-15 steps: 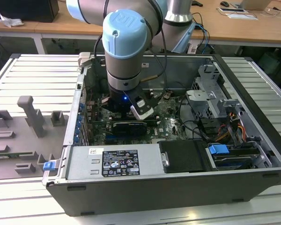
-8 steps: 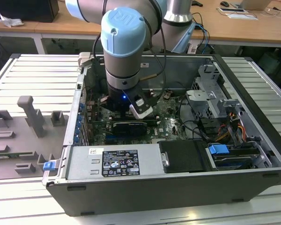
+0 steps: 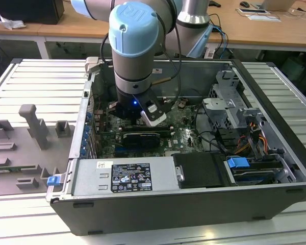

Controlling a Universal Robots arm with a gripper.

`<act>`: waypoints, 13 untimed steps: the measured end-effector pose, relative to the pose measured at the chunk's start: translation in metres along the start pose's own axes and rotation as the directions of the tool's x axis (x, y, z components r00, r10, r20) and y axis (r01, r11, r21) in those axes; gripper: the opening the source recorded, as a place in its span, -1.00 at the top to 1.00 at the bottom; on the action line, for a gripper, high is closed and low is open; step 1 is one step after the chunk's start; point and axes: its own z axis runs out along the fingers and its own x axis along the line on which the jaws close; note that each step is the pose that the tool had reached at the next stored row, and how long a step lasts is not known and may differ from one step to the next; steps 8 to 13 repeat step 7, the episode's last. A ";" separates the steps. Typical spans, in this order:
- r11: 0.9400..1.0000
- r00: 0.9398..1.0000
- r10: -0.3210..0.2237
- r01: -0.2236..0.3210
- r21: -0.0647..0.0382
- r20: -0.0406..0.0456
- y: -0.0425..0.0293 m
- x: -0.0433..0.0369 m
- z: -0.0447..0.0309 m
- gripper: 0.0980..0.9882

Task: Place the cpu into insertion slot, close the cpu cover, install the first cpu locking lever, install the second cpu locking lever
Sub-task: 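Install the second cpu locking lever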

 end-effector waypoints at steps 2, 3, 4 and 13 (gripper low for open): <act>1.000 1.000 0.000 0.000 0.001 0.000 0.0017 -0.0002 -0.0034 0.98; 1.000 1.000 0.000 0.000 0.002 0.000 0.0022 -0.0003 -0.0049 0.98; 1.000 1.000 0.000 0.000 0.002 0.000 0.0026 -0.0003 -0.0059 0.98; 1.000 1.000 0.000 0.000 0.002 0.000 0.0037 -0.0004 -0.0088 0.98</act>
